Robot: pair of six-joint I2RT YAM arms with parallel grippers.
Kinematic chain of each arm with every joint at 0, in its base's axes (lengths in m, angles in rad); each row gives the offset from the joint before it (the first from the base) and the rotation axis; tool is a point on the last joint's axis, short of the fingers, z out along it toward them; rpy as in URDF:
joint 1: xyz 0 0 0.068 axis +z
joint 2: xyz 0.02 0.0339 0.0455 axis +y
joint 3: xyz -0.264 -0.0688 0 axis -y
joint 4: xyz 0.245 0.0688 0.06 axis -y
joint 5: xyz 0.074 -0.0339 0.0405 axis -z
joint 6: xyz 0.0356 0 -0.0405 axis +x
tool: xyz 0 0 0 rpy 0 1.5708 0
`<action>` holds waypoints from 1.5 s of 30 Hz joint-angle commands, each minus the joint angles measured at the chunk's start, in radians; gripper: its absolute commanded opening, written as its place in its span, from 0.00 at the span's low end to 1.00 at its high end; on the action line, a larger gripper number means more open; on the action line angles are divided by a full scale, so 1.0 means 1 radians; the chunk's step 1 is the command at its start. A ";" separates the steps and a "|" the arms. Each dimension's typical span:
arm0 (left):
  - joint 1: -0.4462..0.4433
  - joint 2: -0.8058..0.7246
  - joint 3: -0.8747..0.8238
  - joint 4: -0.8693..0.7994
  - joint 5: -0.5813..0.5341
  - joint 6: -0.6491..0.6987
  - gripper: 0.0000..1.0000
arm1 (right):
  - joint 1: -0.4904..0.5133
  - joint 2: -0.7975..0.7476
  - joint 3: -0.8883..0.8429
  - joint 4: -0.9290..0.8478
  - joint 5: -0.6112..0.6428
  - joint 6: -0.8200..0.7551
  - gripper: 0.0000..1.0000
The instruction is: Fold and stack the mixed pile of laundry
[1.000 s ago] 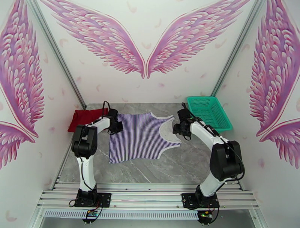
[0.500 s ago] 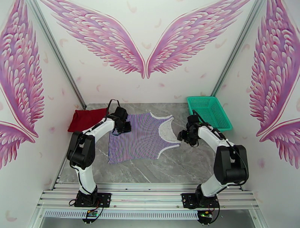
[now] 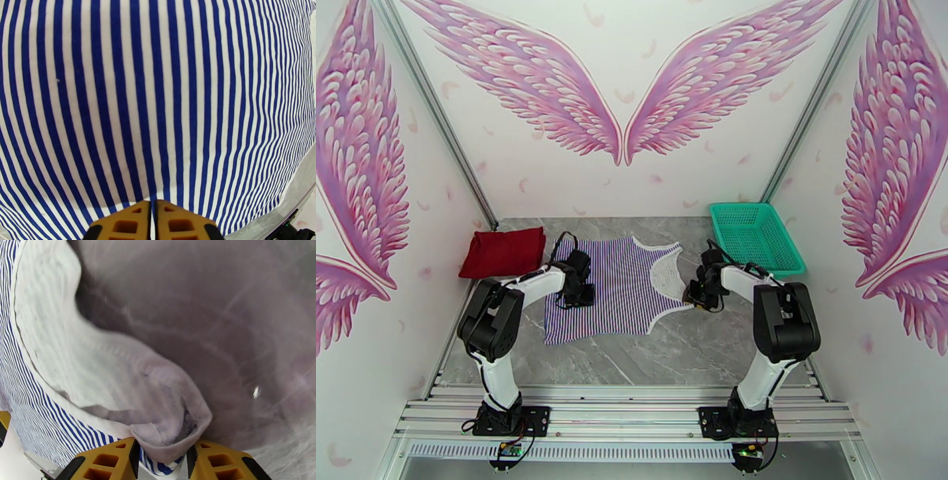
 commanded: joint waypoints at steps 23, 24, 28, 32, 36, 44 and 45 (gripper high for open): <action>0.003 0.030 -0.075 0.078 -0.031 -0.017 0.12 | 0.122 -0.202 0.155 -0.432 0.406 -0.098 0.54; 0.002 0.030 -0.070 0.075 -0.033 -0.014 0.12 | 0.119 -0.185 0.148 -0.407 0.383 -0.096 0.54; 0.003 0.039 -0.056 0.062 -0.037 -0.004 0.12 | 0.088 -0.093 0.117 -0.319 0.332 -0.087 0.48; 0.003 0.034 -0.066 0.062 -0.038 -0.008 0.12 | 0.031 -0.051 0.073 -0.180 0.199 -0.066 0.48; 0.001 0.028 -0.078 0.064 -0.037 -0.019 0.12 | 0.000 -0.004 0.061 -0.078 0.118 -0.070 0.48; 0.001 0.012 -0.071 0.046 -0.046 -0.027 0.12 | -0.010 0.112 0.077 -0.030 0.128 -0.115 0.40; 0.001 0.010 -0.069 0.042 -0.047 -0.026 0.11 | -0.010 0.111 0.081 -0.036 0.128 -0.115 0.37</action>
